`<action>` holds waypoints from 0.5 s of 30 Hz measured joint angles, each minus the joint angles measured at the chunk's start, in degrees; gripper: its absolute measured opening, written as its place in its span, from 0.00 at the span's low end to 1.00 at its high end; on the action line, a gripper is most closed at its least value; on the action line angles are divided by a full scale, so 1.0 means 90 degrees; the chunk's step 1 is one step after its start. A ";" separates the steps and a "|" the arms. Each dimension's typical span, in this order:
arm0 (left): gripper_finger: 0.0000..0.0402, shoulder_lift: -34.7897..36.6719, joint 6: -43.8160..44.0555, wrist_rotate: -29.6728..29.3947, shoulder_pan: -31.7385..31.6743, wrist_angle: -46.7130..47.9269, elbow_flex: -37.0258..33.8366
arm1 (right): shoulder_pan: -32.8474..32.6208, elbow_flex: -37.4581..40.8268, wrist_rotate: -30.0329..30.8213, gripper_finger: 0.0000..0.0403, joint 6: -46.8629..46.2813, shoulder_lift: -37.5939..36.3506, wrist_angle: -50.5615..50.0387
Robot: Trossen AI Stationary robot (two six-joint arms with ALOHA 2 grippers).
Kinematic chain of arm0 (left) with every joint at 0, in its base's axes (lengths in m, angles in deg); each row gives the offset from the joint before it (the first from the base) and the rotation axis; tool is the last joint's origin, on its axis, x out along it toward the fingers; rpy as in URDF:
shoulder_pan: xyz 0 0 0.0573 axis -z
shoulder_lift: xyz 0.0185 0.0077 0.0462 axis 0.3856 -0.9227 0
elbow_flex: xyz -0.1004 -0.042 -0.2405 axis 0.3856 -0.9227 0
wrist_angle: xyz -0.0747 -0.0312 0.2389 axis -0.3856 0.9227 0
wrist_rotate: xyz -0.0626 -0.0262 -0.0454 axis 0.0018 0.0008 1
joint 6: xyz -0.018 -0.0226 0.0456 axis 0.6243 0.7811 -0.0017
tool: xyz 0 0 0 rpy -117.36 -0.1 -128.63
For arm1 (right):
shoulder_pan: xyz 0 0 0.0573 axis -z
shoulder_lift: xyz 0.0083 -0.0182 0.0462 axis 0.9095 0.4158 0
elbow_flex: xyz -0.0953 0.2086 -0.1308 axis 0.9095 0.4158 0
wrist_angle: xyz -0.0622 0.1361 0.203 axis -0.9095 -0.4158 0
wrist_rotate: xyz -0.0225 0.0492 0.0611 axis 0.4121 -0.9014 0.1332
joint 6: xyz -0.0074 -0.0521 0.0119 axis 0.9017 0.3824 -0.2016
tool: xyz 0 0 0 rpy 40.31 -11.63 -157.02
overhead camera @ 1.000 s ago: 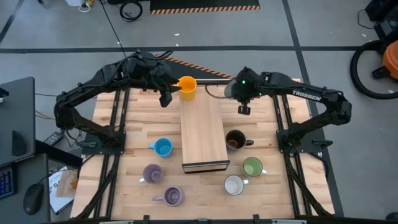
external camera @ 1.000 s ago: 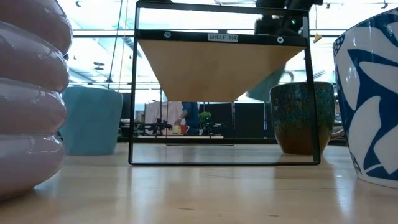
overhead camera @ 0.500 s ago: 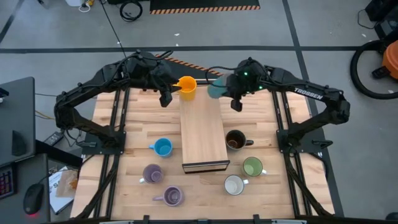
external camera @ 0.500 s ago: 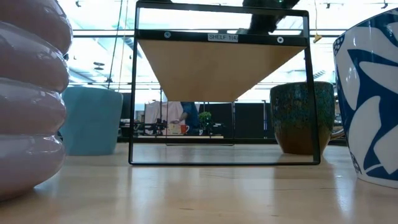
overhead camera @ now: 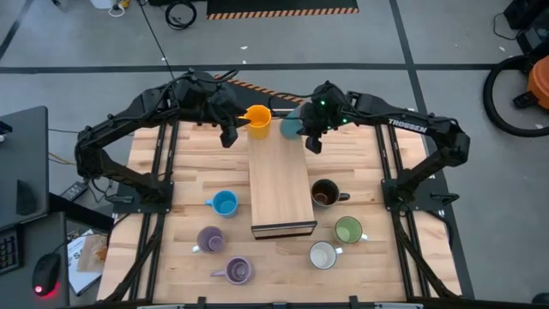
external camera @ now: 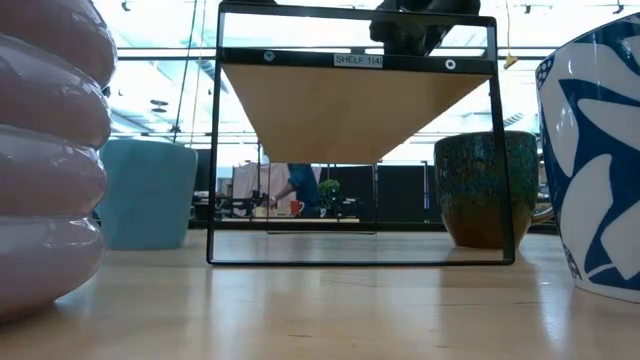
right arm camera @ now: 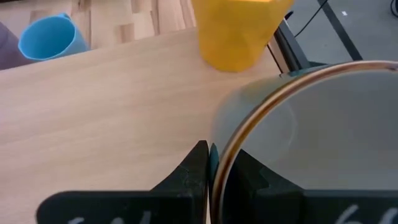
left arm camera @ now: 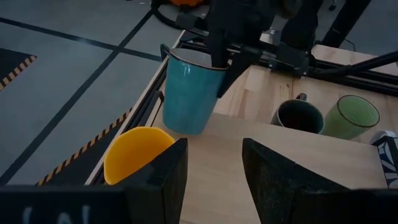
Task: Place coffee mugs
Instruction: Put the blue mug on the shelf
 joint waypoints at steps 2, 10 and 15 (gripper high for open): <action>0.40 0.0000 -0.0005 0.0000 -0.0002 -0.0005 0.0000 | 0.0003 -0.0061 -0.0012 0.10 0.0055 0.0042 0.0004; 0.40 0.0000 -0.0012 -0.0011 -0.0002 -0.0019 0.0000 | -0.0017 -0.0594 -0.0090 0.10 0.0169 0.0261 -0.0465; 0.40 -0.0013 -0.0046 -0.0024 -0.0002 -0.0038 0.0000 | -0.0034 -0.1526 -0.0091 0.10 0.0430 0.0772 -0.1327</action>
